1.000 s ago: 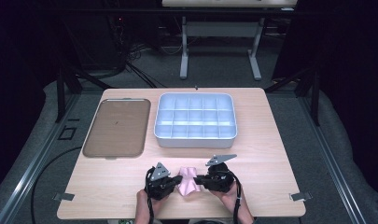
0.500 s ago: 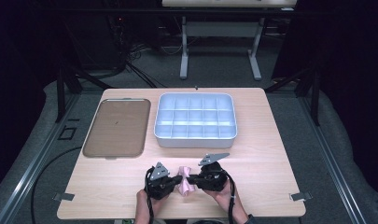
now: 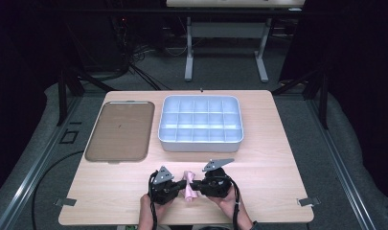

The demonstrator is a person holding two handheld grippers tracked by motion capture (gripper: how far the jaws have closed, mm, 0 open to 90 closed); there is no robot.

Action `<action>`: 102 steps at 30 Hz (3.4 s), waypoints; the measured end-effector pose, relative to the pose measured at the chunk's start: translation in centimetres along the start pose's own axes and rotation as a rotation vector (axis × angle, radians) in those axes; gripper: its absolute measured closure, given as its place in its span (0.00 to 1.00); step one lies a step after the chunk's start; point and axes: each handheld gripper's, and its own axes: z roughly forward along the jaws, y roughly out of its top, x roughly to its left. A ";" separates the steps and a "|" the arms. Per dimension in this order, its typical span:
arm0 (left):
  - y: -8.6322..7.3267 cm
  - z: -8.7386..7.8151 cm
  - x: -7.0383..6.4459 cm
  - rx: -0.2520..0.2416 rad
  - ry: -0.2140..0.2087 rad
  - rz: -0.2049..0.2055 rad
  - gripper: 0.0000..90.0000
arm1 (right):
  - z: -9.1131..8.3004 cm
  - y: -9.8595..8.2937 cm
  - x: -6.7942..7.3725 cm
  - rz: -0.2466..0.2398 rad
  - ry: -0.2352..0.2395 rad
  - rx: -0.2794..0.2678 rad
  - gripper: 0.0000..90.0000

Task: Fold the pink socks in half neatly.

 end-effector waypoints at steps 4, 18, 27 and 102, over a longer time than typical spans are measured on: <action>0.2 0.2 0.2 0.009 -0.029 -0.010 0.99 | -0.3 -0.2 0.0 0.003 -0.004 -0.016 0.94; 0.6 -0.2 0.2 0.005 -0.078 -0.011 0.99 | 0.0 -0.3 -0.6 0.017 -0.024 0.016 0.94; -0.1 -1.0 0.4 0.011 -0.011 0.006 0.99 | -0.1 -0.3 -0.6 0.012 -0.024 0.025 0.94; 2.8 0.8 0.7 0.041 0.005 0.047 1.00 | 0.5 -0.6 1.6 -0.084 -0.067 0.092 0.74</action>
